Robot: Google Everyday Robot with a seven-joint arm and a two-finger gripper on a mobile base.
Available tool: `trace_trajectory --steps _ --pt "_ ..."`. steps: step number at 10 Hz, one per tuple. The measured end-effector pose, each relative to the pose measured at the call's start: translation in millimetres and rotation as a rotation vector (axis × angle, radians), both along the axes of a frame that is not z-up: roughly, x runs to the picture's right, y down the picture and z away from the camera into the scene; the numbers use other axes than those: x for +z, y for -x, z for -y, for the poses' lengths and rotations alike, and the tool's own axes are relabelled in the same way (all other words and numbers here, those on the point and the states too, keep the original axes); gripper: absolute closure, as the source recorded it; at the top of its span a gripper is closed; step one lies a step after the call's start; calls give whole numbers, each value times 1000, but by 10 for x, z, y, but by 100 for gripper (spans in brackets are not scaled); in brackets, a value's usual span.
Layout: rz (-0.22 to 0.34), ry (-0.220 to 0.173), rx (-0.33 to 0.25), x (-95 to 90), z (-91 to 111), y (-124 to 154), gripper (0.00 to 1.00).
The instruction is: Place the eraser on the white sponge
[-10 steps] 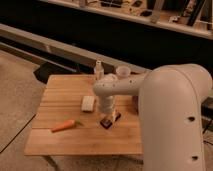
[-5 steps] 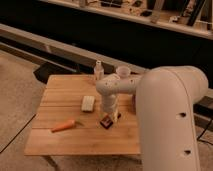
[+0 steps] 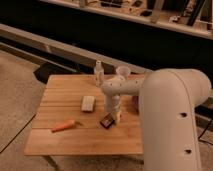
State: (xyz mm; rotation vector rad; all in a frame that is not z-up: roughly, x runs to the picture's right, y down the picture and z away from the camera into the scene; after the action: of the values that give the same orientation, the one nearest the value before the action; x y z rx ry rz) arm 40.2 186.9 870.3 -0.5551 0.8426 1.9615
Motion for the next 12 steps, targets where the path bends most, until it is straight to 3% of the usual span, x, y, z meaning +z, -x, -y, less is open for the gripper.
trace_trajectory --steps 2,3,7,9,12 --pt "3 -10 1 20 -5 -32 47" --pt "13 -15 -6 22 -17 -22 61" --pt "42 -20 -30 10 -27 38 97" --pt "67 -19 -59 -30 0 64 100" --pt "140 -46 -133 -196 312 217 100"
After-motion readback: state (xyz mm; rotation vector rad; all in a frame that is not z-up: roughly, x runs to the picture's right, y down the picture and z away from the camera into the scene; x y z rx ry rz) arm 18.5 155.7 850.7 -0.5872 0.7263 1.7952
